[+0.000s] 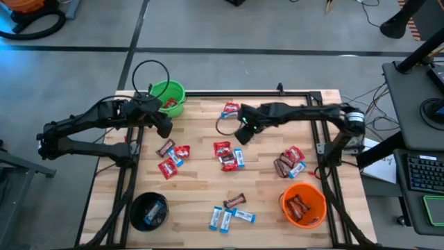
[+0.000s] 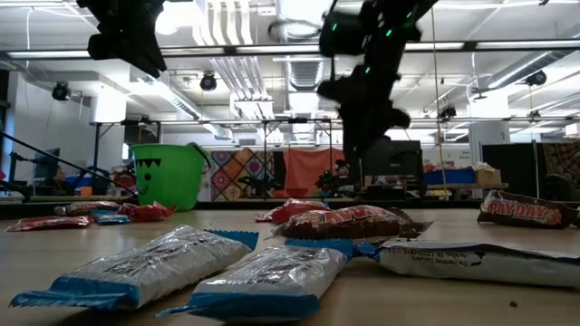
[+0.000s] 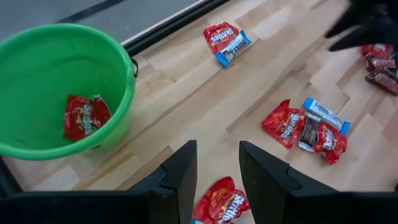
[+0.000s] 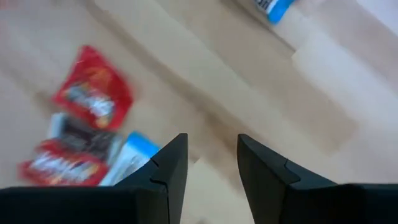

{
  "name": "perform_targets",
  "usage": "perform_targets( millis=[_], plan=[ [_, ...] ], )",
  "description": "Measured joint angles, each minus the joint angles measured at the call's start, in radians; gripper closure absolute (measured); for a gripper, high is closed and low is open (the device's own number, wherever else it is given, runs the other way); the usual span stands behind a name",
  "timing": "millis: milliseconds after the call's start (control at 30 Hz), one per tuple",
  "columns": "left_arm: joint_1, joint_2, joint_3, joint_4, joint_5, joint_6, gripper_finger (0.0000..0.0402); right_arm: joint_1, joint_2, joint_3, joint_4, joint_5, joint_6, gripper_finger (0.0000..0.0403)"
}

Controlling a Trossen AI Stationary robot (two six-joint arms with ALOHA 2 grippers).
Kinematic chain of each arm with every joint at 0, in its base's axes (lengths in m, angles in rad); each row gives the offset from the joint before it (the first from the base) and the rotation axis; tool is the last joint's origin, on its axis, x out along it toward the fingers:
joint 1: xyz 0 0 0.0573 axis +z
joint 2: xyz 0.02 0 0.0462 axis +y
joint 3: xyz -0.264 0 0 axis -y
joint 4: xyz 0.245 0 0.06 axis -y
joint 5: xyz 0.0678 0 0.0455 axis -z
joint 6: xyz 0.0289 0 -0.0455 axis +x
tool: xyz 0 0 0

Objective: Sort candy
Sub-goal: Put the white chocolate into the black bucket

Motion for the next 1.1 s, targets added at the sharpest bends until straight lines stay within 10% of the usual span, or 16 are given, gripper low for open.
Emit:
perform_targets(
  millis=[500,1100],
  plan=[
    [0.091,-0.002,0.0,0.025,-0.066,0.034,0.0299,-0.053,0.303,0.275,-0.008,-0.006,-0.643,0.0273],
    [0.193,-0.004,0.0,0.088,-0.078,0.024,0.0299,-0.168,0.467,0.569,-0.206,-0.107,-0.917,0.0274]
  ],
)
